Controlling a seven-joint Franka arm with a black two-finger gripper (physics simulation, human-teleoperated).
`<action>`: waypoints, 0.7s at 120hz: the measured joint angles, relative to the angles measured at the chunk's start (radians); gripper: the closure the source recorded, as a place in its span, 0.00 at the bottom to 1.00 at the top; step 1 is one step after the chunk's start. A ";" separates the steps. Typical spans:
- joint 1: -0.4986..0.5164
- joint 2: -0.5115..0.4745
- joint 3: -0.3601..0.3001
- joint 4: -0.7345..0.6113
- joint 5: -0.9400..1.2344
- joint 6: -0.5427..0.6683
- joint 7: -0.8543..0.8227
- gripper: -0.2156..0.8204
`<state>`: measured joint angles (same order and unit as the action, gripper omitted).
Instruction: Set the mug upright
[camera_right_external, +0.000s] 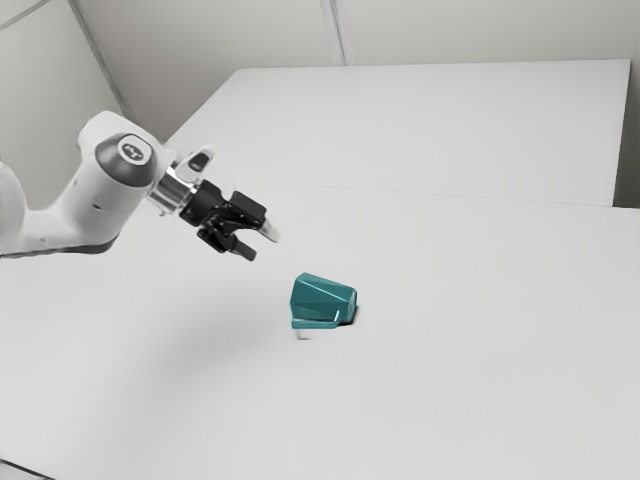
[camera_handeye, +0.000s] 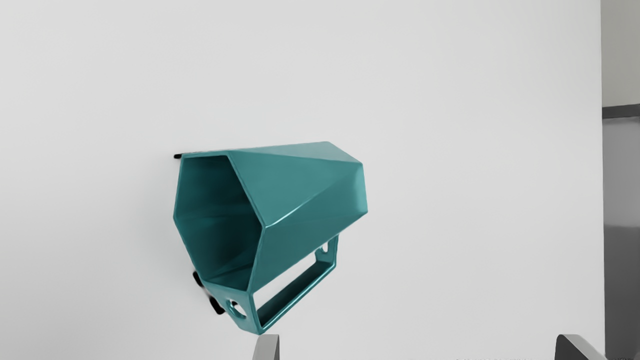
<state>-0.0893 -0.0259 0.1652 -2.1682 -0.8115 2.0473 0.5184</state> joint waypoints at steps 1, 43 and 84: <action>0.000 0.001 0.000 -0.002 -0.002 0.002 0.003 0.21; 0.012 0.054 0.000 -0.066 -0.124 0.045 0.107 0.21; 0.059 0.093 0.001 -0.070 -0.141 0.031 0.083 0.21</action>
<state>-0.0303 0.0676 0.1657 -2.2381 -0.9527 2.0786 0.6010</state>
